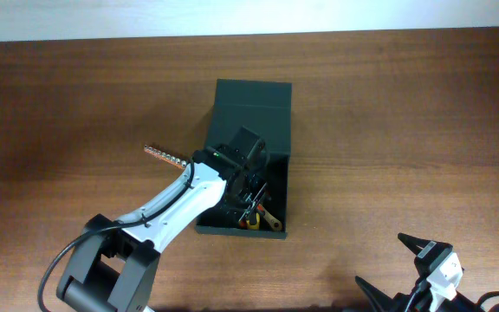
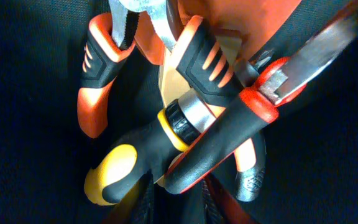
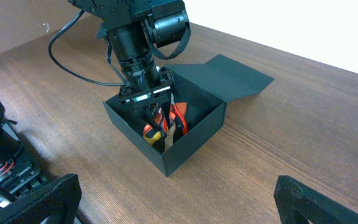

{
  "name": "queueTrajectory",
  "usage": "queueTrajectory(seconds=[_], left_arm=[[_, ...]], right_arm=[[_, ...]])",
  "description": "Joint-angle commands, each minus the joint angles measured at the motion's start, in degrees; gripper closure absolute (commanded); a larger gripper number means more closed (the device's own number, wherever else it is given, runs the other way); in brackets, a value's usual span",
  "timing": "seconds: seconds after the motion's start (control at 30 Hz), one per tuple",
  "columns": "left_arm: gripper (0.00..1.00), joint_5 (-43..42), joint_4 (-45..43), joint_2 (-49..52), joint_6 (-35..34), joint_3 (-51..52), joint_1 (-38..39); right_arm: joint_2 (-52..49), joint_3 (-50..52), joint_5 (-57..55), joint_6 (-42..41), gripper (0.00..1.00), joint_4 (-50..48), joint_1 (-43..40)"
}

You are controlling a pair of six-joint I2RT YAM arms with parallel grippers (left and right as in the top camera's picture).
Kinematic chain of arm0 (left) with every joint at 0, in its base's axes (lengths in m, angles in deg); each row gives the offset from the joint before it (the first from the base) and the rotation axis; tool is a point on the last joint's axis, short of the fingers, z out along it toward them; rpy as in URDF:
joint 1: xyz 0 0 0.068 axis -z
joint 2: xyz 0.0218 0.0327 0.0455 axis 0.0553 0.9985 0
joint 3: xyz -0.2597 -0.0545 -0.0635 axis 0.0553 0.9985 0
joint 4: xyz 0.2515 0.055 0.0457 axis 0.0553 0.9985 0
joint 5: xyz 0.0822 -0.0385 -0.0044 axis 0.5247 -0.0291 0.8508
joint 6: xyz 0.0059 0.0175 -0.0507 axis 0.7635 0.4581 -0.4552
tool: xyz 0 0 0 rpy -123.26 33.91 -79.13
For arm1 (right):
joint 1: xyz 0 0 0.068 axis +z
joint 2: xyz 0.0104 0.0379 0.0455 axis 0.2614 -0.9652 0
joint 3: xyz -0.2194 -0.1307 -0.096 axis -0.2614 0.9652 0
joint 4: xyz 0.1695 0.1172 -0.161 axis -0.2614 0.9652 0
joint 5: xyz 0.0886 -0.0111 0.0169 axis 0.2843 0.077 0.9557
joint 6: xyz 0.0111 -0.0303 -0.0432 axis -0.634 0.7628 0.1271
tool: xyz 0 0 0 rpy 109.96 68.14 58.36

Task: Pack container
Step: 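Grasp the red-handled pliers with the left gripper and lower them into the box, then open the left gripper and move it to grasp the orange socket rail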

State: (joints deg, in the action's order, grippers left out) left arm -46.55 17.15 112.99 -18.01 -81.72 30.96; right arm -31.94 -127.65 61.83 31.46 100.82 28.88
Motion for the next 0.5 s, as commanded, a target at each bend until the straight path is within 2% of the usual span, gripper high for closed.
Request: queueTrajectory(seconds=[0.0, 0.2, 0.27, 0.33, 0.37, 0.4, 0.47], left_arm=[[0.72, -0.2, -0.1, 0.1, -0.4, -0.9, 0.2], [0.71, 3.0, -0.1, -4.9, -0.4, -2.2, 0.2], [0.67, 6.0, 0.0, -8.0, -0.3, -2.8, 0.2], [0.41, 10.0, 0.0, -11.5, -0.3, -3.2, 0.2], [0.17, 11.9, 0.1, -13.1, -0.3, -3.3, 0.0], [0.01, 13.9, 0.4, -15.0, -0.3, -3.3, -0.4], [0.01, 17.2, 0.9, -17.9, 0.7, -3.3, -1.7]], right_arm=[[0.2, 0.2, -0.7, -0.7, 0.01, -0.2, 0.2], [0.2, 0.2, -0.7, -0.7, 0.01, -0.2, 0.2], [0.2, 0.2, -0.7, -0.7, 0.01, -0.2, 0.2], [0.2, 0.2, -0.7, -0.7, 0.01, -0.2, 0.2], [0.2, 0.2, -0.7, -0.7, 0.01, -0.2, 0.2], [0.2, 0.2, -0.7, -0.7, 0.01, -0.2, 0.2], [0.2, 0.2, -0.7, -0.7, 0.01, -0.2, 0.2]])
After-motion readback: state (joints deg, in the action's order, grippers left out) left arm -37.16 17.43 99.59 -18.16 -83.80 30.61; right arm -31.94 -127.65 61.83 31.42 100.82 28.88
